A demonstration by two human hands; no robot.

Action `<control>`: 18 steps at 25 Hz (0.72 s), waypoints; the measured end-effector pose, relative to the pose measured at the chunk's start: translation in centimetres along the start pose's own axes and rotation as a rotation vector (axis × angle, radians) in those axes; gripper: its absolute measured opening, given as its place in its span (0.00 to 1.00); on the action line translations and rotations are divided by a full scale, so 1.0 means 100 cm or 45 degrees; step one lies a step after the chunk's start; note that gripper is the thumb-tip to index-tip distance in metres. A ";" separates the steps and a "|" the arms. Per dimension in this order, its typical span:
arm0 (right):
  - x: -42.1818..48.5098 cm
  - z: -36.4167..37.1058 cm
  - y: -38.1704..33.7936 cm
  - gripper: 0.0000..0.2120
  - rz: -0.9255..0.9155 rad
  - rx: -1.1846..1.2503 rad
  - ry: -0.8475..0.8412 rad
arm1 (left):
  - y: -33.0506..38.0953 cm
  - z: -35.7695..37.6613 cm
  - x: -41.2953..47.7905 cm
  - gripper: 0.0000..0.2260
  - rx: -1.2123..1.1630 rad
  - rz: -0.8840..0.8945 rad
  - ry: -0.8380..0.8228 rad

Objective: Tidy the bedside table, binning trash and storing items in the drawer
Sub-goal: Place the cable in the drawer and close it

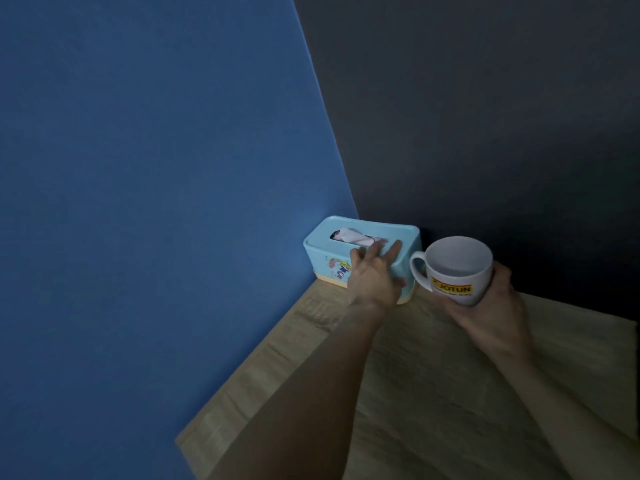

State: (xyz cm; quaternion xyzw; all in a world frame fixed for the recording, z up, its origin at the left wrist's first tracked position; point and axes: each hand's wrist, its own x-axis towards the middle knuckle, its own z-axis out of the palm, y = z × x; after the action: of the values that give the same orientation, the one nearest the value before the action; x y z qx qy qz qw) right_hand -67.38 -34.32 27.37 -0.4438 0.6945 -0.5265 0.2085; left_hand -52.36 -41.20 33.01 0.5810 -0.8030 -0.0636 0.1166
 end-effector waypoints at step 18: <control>0.011 0.003 0.011 0.44 0.016 0.024 0.017 | -0.002 0.004 0.009 0.38 -0.410 0.179 -0.063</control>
State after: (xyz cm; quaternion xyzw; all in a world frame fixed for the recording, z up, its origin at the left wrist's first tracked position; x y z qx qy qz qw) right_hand -68.16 -35.38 26.41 -0.4339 0.6937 -0.5347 0.2113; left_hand -52.54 -42.17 32.72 0.4954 -0.8238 -0.1973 0.1924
